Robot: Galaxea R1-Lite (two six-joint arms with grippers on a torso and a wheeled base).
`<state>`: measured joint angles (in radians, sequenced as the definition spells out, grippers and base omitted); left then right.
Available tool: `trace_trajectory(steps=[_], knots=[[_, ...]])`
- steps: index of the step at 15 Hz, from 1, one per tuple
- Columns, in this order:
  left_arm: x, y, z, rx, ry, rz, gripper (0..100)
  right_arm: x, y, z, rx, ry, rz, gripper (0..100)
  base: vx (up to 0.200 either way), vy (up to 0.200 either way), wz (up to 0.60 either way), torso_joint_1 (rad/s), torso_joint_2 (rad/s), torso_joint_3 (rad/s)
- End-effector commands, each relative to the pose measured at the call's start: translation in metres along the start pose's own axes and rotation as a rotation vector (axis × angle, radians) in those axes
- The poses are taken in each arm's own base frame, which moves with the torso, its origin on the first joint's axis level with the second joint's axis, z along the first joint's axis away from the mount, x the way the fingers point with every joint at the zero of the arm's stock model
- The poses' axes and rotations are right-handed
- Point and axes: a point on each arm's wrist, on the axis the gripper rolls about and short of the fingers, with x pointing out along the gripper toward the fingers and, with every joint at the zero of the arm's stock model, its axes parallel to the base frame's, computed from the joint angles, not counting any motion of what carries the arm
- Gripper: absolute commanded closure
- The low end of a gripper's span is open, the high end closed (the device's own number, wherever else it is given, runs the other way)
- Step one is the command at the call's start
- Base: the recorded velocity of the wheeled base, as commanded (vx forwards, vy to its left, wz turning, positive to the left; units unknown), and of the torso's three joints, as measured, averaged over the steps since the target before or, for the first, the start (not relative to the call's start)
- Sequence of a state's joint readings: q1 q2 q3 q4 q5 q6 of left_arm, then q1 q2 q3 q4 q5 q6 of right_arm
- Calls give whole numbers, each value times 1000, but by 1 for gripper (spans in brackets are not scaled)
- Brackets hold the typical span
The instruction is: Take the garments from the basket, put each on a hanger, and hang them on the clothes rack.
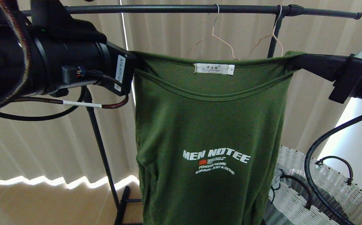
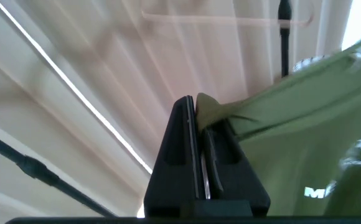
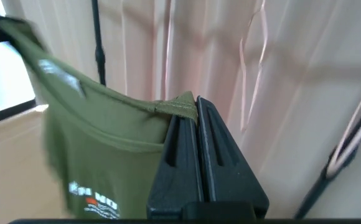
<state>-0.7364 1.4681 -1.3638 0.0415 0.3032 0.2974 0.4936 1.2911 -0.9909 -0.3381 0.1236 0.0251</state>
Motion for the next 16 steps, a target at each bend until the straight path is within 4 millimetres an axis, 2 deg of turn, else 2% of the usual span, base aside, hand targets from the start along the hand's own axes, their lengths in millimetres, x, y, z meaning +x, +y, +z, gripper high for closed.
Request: trace_trajectory(steps=[1,3,16], knots=[[6,-2,-1,8,10,-4,100,-11,2,3,-3,-22,2,100,0,0,0,0,0,0],[7,5,-3,23,18,27,100,-10,1,2,-3,-17,1,100,0,0,0,0,0,0],[9,5,-2,16,-2,33,100,-10,1,-5,2,21,0,100,0,0,0,0,0,0]])
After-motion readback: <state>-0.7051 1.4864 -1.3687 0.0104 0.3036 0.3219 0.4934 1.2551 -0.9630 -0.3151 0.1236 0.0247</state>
